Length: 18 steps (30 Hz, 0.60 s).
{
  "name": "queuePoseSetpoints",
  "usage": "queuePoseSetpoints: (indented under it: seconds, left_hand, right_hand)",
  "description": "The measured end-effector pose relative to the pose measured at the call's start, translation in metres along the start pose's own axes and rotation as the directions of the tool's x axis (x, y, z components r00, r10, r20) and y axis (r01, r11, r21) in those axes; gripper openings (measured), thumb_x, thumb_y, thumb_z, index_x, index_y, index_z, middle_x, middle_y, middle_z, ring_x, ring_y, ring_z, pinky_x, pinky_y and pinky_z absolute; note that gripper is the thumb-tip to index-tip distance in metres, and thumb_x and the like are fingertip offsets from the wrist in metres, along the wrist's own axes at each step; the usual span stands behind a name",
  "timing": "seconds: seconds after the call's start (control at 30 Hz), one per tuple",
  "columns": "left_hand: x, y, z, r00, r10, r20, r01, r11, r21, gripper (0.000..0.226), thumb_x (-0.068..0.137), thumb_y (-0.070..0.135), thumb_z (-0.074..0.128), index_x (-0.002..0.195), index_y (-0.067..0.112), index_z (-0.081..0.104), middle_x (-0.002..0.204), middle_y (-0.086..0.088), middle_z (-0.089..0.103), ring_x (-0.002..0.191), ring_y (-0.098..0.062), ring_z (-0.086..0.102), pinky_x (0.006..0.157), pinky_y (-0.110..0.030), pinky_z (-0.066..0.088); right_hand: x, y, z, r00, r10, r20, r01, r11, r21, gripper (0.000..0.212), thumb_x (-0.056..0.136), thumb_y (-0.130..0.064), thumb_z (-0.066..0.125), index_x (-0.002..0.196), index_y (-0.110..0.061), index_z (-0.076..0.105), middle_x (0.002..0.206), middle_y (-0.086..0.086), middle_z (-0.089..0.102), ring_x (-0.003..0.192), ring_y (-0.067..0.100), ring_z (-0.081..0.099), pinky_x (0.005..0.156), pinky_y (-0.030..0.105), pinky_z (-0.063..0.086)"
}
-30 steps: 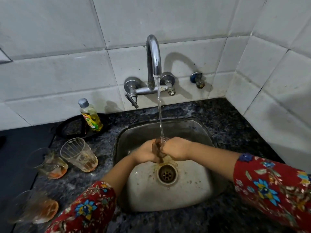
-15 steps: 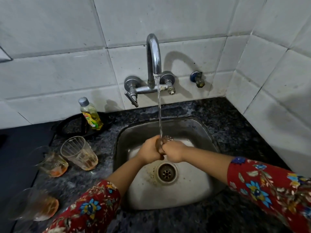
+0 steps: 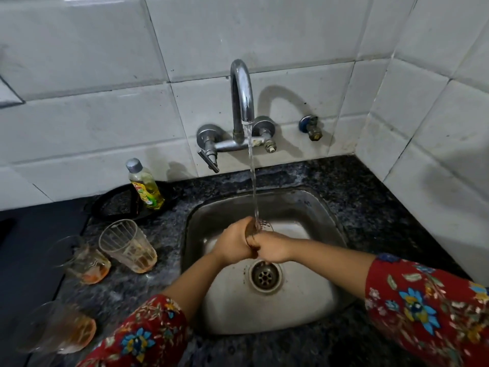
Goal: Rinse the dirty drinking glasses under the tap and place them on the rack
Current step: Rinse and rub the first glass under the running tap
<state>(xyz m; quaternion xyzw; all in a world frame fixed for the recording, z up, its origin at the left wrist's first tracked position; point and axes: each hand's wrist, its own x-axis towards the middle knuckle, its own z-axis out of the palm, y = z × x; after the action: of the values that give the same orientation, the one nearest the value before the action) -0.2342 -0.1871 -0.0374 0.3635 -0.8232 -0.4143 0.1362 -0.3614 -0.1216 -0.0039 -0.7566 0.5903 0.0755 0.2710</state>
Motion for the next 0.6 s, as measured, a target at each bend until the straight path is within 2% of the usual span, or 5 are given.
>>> queuePoseSetpoints:
  seconds: [0.17,0.27,0.37,0.5,0.6]
  left_hand:
    - [0.003,-0.002,-0.016,0.934,-0.085,0.347,0.134,0.984,-0.121,0.062,0.056,-0.013,0.072,0.114,0.004,0.059,0.085,0.006,0.062,0.067,0.000,0.062,0.059,-0.018,0.051]
    - [0.000,0.009,-0.002,0.999,-0.006,0.051,0.007,1.000,-0.029,0.052,0.059,0.007,0.077,0.107,0.014,0.061,0.102,0.003,0.066,0.093,-0.010,0.065,0.083,-0.033,0.054]
    - [-0.007,0.019,0.007,0.975,-0.018,-0.222,0.053,0.987,0.154,0.037,0.068,0.023,0.074,0.101,0.023,0.058,0.102,0.006,0.064,0.093,-0.014,0.062,0.080,-0.034,0.052]
    - [-0.005,0.003,-0.010,0.982,0.005,0.190,0.027,0.986,-0.166,0.063,0.049,0.010,0.078,0.110,0.016,0.061,0.099,0.012,0.066,0.090,0.000,0.064,0.083,-0.023,0.052]
    - [-0.015,-0.004,-0.005,0.957,-0.050,0.286,0.114,0.971,-0.212,0.059,0.048,0.005,0.074,0.105,0.006,0.060,0.084,0.006,0.066,0.077,-0.007,0.063,0.071,-0.026,0.052]
  right_hand:
    - [-0.014,0.023,-0.018,0.975,-0.222,0.000,0.197,0.866,-0.460,0.030,0.088,-0.008,0.050,0.115,-0.016,0.058,0.118,0.007,0.060,0.106,0.027,0.057,0.087,0.038,0.048]
    - [-0.001,-0.001,0.000,0.987,0.124,-0.106,-0.121,0.992,0.031,0.031,0.086,-0.003,0.047,0.113,-0.007,0.060,0.112,0.015,0.063,0.103,0.032,0.060,0.074,0.031,0.044]
    - [0.005,-0.011,0.003,0.948,0.303,-0.097,-0.231,0.865,0.444,0.027,0.082,0.005,0.045,0.097,-0.006,0.065,0.095,0.012,0.062,0.095,0.030,0.063,0.069,0.032,0.047]
    - [-0.012,0.004,-0.010,0.991,-0.077,-0.107,0.045,0.962,-0.269,0.025,0.086,-0.007,0.050,0.102,-0.018,0.066,0.109,0.009,0.064,0.098,0.028,0.059,0.075,0.033,0.049]
    - [-0.010,0.006,0.015,0.987,-0.042,-0.152,0.023,0.992,-0.121,0.026,0.084,-0.005,0.053,0.105,-0.012,0.065,0.103,0.008,0.065,0.094,0.027,0.062,0.074,0.031,0.049]
